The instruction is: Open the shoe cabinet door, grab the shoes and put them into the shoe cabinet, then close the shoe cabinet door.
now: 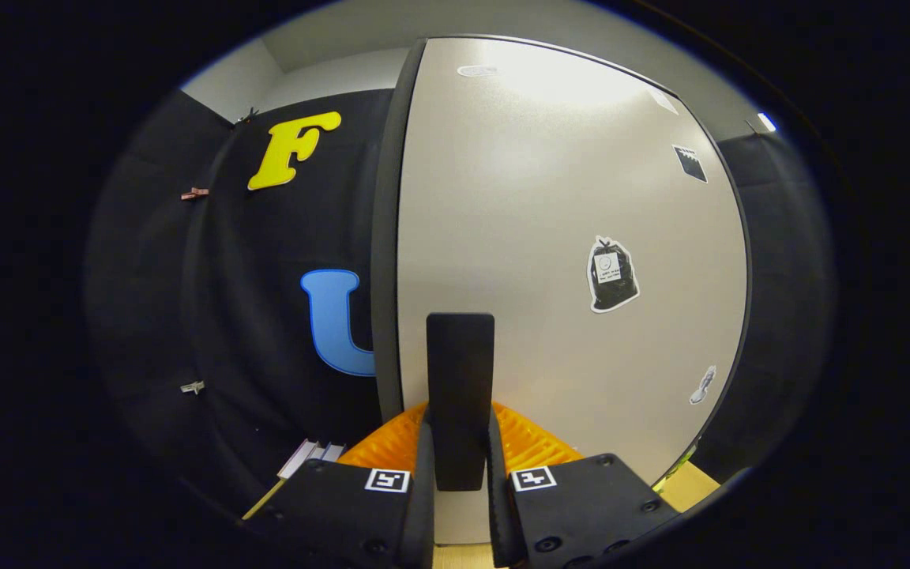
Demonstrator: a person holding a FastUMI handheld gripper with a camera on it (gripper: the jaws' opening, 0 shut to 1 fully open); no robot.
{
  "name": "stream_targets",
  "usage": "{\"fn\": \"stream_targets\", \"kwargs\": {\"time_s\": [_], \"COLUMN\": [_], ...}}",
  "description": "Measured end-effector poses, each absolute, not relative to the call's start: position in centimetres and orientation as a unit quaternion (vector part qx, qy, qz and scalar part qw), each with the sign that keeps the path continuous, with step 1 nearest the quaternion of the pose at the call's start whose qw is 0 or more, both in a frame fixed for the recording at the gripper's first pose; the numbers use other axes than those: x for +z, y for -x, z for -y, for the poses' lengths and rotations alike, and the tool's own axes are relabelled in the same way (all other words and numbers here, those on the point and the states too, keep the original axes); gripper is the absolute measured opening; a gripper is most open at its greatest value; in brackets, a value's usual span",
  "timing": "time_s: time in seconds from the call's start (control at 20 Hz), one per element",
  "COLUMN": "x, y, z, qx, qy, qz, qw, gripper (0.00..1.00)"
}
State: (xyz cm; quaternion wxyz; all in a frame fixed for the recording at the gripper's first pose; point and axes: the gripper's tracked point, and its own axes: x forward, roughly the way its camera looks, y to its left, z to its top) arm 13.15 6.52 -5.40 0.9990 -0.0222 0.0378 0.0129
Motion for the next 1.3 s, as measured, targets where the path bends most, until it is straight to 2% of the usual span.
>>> {"fn": "stream_targets", "kwargs": {"time_s": [0.6, 1.3], "x": [-4.6, -3.7], "y": [-5.8, 3.0], "z": [-4.5, 2.1], "qx": [0.048, 0.114], "qy": [0.006, -0.007], "qz": [-0.052, -0.062], "qw": [0.997, 0.992], "gripper": [0.32, 0.31]}}
